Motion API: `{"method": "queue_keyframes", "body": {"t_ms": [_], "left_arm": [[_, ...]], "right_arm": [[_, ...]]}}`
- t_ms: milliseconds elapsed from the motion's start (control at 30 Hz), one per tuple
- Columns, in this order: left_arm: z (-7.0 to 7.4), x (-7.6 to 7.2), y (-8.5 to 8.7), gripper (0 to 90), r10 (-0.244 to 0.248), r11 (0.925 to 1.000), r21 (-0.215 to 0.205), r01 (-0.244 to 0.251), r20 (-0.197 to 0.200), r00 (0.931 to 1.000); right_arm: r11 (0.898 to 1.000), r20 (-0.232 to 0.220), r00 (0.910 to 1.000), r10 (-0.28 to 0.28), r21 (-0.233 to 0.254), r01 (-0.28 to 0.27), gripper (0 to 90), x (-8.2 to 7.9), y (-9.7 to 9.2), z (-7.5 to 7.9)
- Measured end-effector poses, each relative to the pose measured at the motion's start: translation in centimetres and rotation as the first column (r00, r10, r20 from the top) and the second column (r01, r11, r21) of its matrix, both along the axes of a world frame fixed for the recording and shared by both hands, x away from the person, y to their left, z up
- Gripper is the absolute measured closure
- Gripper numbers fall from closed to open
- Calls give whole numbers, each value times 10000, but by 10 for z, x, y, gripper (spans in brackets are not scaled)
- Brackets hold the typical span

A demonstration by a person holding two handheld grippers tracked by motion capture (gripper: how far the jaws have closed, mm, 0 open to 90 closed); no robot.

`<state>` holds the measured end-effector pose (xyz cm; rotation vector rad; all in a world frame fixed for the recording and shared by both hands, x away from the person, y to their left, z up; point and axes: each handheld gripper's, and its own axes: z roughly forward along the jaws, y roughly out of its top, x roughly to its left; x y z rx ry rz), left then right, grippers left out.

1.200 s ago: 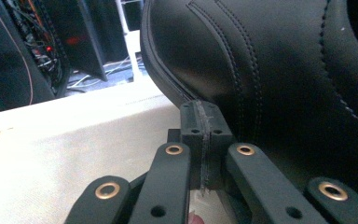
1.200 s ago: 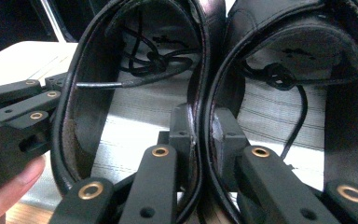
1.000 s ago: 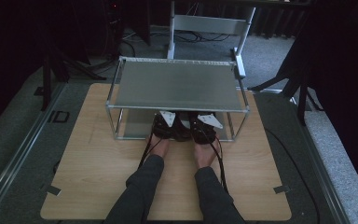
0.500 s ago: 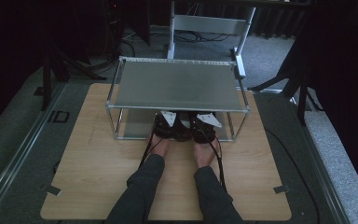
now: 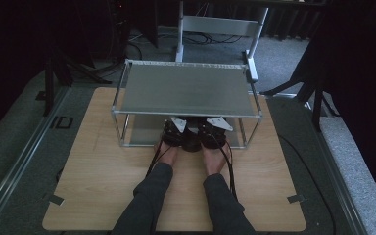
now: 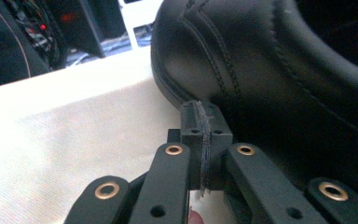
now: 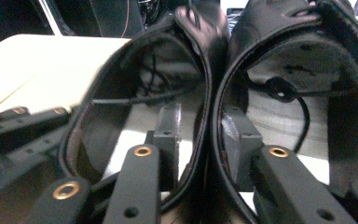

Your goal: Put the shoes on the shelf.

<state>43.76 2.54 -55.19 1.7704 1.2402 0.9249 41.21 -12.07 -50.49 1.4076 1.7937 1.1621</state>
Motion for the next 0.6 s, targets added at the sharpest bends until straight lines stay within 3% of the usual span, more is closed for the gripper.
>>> {"method": "queue_keyframes", "body": {"t_ms": [267,367,600], "left_arm": [[-4,3,2,850,-142,9999,8,143,-582,9982],[-3,3,1,821,-173,9998,-123,167,-485,9987],[-3,2,1,780,-105,9998,-188,93,-605,9981]], "right_arm": [[10000,329,9995,22,44,-24,614,1,-3,0],[9996,766,9969,201,190,-216,481,-2,-7,-1],[9982,906,9948,468,322,-499,439,-6,-12,-1]]}}
